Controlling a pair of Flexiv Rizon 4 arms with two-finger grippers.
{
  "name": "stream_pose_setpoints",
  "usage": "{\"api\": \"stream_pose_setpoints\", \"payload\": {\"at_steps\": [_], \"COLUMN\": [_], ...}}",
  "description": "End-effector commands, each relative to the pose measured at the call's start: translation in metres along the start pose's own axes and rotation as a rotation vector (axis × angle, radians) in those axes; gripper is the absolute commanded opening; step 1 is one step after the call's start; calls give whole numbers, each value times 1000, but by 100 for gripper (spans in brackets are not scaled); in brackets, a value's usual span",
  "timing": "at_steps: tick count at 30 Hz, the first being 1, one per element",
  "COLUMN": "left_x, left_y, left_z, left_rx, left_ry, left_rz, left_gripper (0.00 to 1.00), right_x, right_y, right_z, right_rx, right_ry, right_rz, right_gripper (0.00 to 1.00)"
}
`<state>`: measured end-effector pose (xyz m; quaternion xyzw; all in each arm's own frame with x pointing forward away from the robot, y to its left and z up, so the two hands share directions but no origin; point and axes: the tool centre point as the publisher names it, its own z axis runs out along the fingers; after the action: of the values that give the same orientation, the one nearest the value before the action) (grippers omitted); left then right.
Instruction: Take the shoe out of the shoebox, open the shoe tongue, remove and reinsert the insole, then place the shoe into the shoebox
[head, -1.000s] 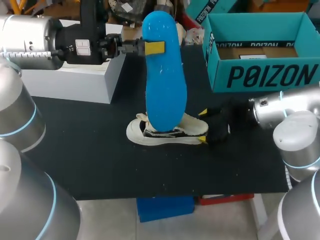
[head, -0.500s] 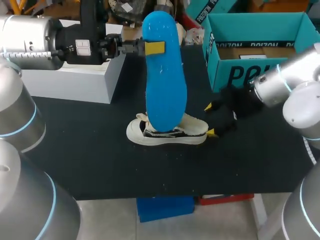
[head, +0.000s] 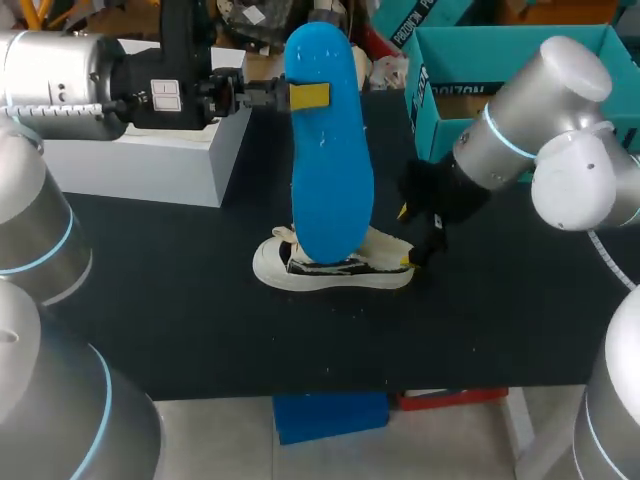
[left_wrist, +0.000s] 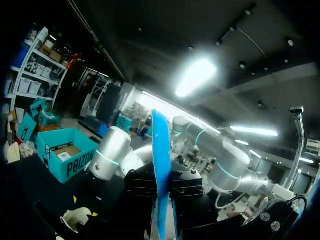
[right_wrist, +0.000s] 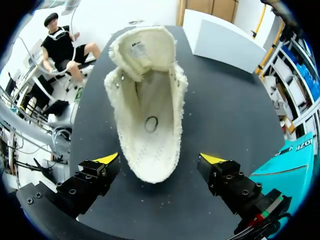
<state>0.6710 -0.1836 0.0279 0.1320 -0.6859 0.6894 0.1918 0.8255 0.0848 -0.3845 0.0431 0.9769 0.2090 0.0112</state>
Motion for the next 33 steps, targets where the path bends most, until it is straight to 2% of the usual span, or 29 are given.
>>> {"api": "stream_pose_setpoints", "payload": {"at_steps": [1, 19, 33], "left_x": [0, 0, 0], "left_y": [0, 0, 0], "left_z": [1, 1, 1], "left_rx": [0, 0, 0], "left_ry": [-5, -5, -5], "left_rz": [-1, -1, -1], "left_gripper": [0, 0, 0], "right_x": [4, 5, 2], "right_y": [4, 11, 15], "right_z": [2, 6, 16], "right_rx": [216, 356, 354], "right_ry": [-9, -32, -36], "right_rz": [3, -26, -33], "right_gripper": [100, 100, 100]}}
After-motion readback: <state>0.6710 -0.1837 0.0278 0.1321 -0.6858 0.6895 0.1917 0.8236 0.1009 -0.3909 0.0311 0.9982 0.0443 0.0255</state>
